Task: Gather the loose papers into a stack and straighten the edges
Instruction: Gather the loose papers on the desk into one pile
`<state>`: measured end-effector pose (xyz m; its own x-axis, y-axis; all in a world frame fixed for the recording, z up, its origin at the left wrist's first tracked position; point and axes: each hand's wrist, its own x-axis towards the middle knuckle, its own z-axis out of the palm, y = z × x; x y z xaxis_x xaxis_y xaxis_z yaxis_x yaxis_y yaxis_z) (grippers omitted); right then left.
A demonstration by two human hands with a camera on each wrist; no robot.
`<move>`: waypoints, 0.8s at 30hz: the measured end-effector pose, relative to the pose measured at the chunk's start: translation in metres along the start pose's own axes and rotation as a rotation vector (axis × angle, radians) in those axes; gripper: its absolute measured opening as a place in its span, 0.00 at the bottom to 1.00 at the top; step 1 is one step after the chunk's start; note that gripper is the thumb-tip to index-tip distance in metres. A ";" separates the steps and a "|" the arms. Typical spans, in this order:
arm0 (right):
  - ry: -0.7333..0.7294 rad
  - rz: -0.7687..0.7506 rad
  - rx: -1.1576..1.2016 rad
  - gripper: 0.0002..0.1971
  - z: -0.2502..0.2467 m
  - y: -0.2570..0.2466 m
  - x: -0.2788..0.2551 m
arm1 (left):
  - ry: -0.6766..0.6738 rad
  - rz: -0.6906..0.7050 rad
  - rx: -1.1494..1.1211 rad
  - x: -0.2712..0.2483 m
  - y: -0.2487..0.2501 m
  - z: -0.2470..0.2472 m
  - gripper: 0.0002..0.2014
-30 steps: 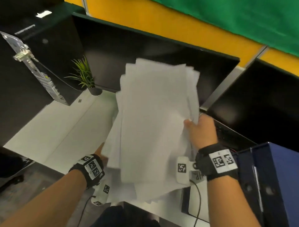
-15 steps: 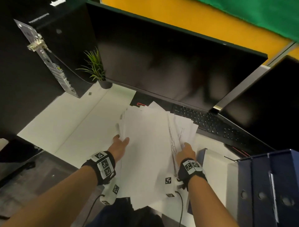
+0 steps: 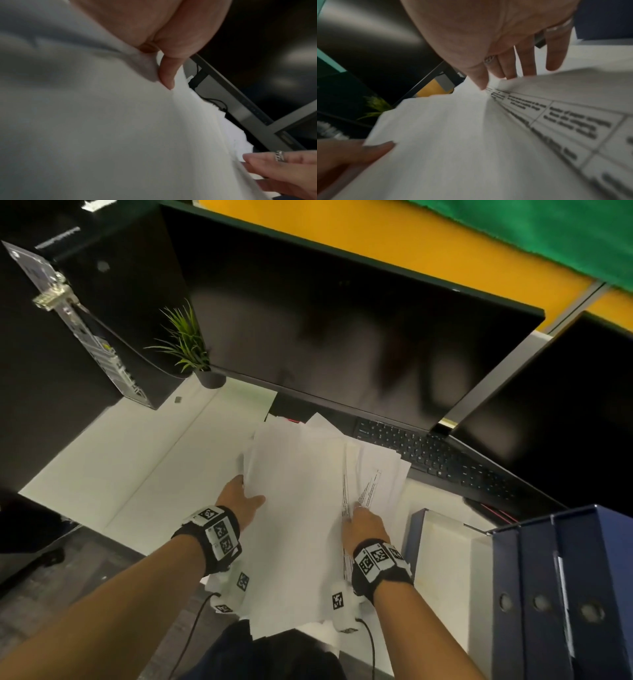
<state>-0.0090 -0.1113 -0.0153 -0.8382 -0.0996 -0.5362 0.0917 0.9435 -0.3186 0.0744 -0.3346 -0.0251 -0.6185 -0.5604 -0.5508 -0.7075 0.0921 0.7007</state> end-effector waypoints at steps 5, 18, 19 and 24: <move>0.089 -0.063 0.564 0.58 -0.033 -0.002 -0.001 | -0.087 0.271 -0.274 -0.028 0.011 -0.038 0.19; 0.278 -0.728 1.145 0.21 -0.135 -0.042 -0.075 | 0.059 0.847 -0.437 -0.067 0.093 -0.072 0.35; 0.271 -0.692 1.124 0.21 -0.131 -0.040 -0.071 | 0.016 0.800 -0.436 -0.060 0.089 -0.068 0.42; 0.197 -0.476 1.063 0.24 -0.094 -0.027 -0.041 | -0.015 0.558 -0.331 -0.027 0.060 -0.044 0.45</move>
<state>-0.0272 -0.1030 0.0886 -0.9688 -0.2319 -0.0877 0.0713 0.0780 -0.9944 0.0638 -0.3500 0.0523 -0.8691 -0.4899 -0.0678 -0.1368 0.1065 0.9849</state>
